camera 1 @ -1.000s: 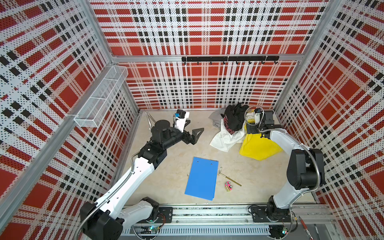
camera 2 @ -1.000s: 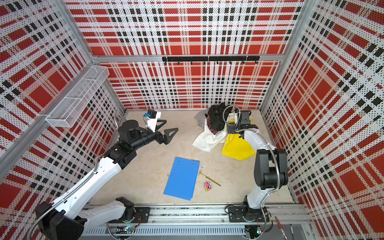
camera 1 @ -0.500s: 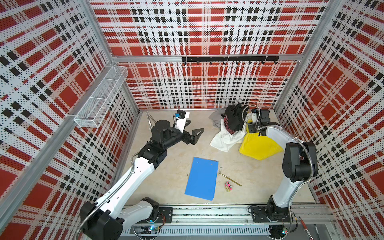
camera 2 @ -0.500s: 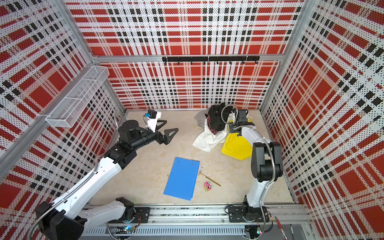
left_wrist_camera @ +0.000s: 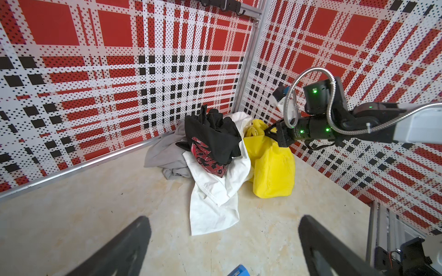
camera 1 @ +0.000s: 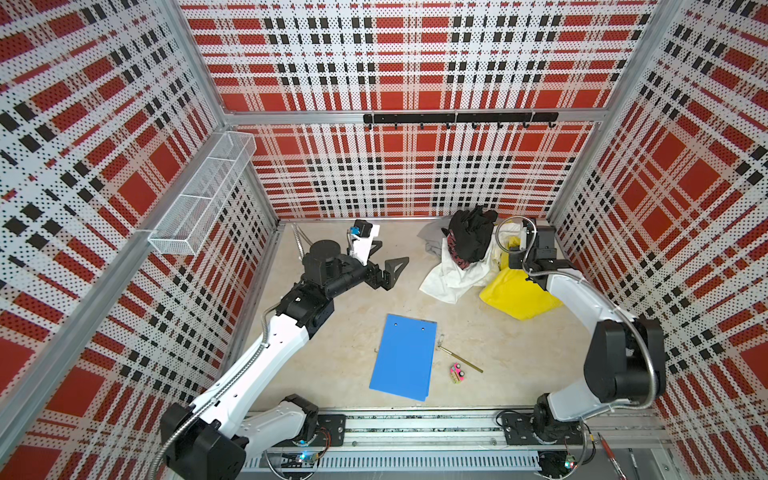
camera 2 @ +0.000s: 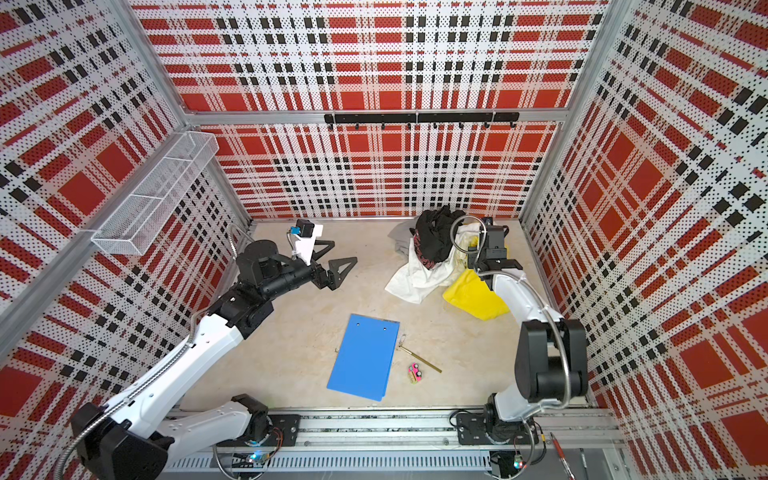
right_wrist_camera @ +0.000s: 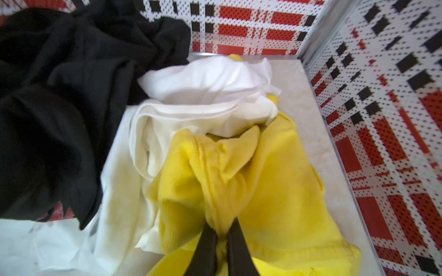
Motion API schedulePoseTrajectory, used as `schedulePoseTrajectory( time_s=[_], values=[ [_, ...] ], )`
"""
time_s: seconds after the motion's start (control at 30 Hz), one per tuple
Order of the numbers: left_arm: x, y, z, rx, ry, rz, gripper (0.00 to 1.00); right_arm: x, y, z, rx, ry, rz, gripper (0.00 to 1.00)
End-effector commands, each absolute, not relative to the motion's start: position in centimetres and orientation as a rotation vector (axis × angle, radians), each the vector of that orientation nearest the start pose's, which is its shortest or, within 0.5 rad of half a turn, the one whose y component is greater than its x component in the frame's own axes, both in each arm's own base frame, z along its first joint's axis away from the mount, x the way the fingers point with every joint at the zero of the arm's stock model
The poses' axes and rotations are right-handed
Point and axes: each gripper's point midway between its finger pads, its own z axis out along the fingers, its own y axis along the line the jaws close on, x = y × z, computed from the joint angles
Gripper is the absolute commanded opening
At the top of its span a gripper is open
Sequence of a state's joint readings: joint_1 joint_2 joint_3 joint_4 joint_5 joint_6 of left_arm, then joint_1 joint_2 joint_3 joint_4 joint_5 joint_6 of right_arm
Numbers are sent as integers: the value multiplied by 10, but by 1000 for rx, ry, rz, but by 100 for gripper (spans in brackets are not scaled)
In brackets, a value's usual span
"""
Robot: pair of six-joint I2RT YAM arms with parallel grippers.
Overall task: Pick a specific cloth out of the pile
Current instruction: 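Close the right gripper on the yellow cloth at the pile's far side, then lift the yellow cloth high out of the pile with the right gripper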
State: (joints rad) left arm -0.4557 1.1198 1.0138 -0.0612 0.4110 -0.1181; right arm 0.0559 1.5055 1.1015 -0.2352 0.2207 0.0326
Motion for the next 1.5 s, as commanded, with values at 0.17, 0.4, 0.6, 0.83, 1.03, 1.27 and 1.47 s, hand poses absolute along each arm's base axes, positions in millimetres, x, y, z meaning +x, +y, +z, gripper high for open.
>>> schedulePoseTrajectory(
  time_s=[0.17, 0.4, 0.6, 0.83, 1.03, 1.27, 1.47],
  values=[
    [297, -240, 355, 687, 1637, -848, 99, 414, -29, 304, 302, 1828, -154, 0],
    [294, -242, 358, 701, 1625, -857, 99, 385, -35, 372, 344, 1654, -120, 0],
    [295, -243, 357, 692, 1634, -855, 99, 374, -37, 396, 365, 1592, -110, 0],
    [298, -243, 354, 683, 1645, -843, 99, 362, -42, 411, 391, 1532, -108, 0],
    [301, -244, 350, 675, 1664, -838, 99, 370, -36, 428, 355, 1519, -89, 0],
    [303, -244, 347, 669, 1675, -820, 99, 366, -43, 451, 398, 1450, -100, 0],
    [305, -246, 343, 667, 1691, -829, 99, 363, -45, 482, 413, 1374, -87, 0]
  ],
)
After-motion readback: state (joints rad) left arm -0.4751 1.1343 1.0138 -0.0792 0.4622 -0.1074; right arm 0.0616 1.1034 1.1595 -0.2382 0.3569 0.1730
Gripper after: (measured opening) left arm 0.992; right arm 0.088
